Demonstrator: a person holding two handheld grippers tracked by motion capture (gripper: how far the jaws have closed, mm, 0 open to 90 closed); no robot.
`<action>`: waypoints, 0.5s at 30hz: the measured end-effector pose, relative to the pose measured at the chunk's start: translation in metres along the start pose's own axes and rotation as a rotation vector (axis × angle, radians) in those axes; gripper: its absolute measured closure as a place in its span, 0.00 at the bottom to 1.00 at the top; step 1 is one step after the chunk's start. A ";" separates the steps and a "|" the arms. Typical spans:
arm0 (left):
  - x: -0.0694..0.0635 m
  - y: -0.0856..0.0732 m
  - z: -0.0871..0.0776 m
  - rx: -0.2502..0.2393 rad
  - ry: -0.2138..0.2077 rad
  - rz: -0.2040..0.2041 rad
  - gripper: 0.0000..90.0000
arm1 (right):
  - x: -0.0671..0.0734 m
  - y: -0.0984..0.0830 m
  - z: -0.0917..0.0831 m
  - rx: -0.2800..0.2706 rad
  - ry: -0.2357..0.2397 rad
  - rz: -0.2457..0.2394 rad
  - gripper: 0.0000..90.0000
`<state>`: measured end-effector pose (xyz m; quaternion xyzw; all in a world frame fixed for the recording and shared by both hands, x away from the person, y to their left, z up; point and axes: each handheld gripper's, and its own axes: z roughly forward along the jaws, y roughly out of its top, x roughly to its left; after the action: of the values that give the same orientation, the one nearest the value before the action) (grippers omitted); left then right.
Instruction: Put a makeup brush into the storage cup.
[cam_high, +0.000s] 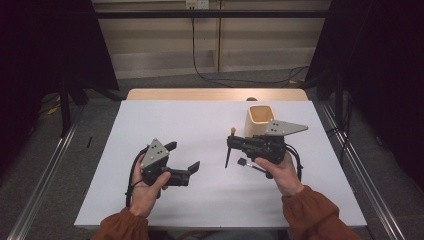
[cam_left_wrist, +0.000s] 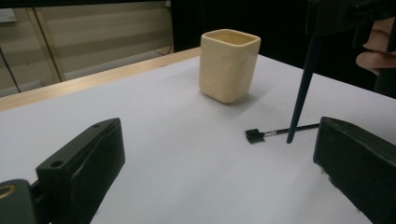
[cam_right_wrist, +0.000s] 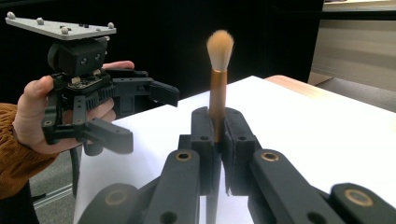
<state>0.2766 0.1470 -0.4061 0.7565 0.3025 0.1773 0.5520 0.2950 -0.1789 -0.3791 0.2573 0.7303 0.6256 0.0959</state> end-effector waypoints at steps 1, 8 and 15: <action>0.001 -0.002 -0.002 -0.007 0.008 -0.001 0.02 | -0.001 0.000 -0.001 0.001 -0.003 -0.002 0.93; 0.010 -0.007 -0.014 0.001 0.025 -0.006 0.02 | -0.004 -0.001 -0.004 0.007 -0.020 -0.006 0.93; 0.012 -0.009 -0.025 -0.026 0.023 0.004 0.02 | -0.010 -0.001 -0.011 0.006 -0.049 -0.004 0.93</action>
<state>0.2687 0.1748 -0.4070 0.7479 0.3051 0.1909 0.5578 0.2984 -0.1930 -0.3793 0.2713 0.7301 0.6168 0.1139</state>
